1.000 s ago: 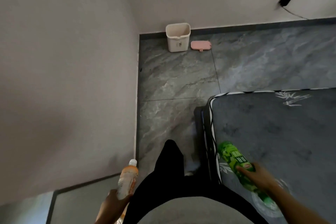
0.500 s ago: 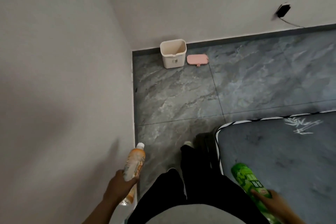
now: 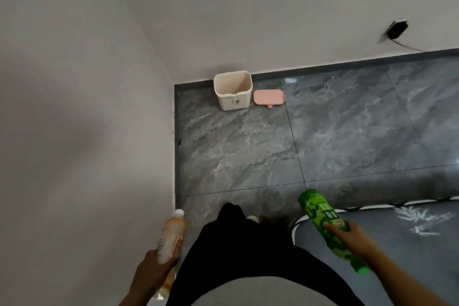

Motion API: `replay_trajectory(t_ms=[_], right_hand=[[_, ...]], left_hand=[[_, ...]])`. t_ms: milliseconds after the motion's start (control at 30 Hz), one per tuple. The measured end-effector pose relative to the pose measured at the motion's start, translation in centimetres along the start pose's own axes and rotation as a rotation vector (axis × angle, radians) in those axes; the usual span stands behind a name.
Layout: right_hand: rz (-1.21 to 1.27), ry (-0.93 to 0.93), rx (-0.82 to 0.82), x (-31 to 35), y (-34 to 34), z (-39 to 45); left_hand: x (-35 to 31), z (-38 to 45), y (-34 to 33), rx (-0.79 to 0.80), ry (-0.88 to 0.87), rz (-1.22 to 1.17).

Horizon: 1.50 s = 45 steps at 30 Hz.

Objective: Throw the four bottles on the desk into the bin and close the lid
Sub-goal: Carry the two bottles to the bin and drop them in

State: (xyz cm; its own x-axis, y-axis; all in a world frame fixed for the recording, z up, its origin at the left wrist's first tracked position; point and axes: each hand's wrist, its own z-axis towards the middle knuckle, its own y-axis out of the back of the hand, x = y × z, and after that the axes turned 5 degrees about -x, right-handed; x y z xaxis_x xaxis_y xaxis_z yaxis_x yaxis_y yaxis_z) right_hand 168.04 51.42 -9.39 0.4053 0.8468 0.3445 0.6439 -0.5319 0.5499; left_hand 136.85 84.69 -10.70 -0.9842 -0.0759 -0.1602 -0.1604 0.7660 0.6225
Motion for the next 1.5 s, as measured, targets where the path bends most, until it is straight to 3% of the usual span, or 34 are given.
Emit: replay_trajectory(t_ms=[267, 533, 733, 1133, 1333, 1500], right_hand=[[-0.073, -0.079, 0.039, 6.3, 0.8, 5.9], [-0.052, -0.143, 0.008, 12.0, 3.3, 9.6], [-0.015, -0.217, -0.015, 16.8, 6.4, 14.5], [-0.121, 0.048, 0.058, 37.6, 10.5, 31.2], [-0.152, 0.149, 0.157, 46.2, 6.6, 37.3], [-0.180, 0.206, 0.200, 49.6, 0.7, 44.0]], left_hand=[[-9.3, 4.8, 3.8, 0.083, 0.042, -0.010], [-21.8, 11.6, 8.2, 0.080, -0.105, 0.072], [-31.2, 15.0, 9.6, 0.108, -0.120, 0.089], [-46.2, 21.7, 9.1, 0.126, -0.038, -0.022], [-54.1, 29.7, 7.9, 0.044, -0.165, 0.028], [-59.4, 40.2, 4.6, 0.004, -0.281, 0.198]])
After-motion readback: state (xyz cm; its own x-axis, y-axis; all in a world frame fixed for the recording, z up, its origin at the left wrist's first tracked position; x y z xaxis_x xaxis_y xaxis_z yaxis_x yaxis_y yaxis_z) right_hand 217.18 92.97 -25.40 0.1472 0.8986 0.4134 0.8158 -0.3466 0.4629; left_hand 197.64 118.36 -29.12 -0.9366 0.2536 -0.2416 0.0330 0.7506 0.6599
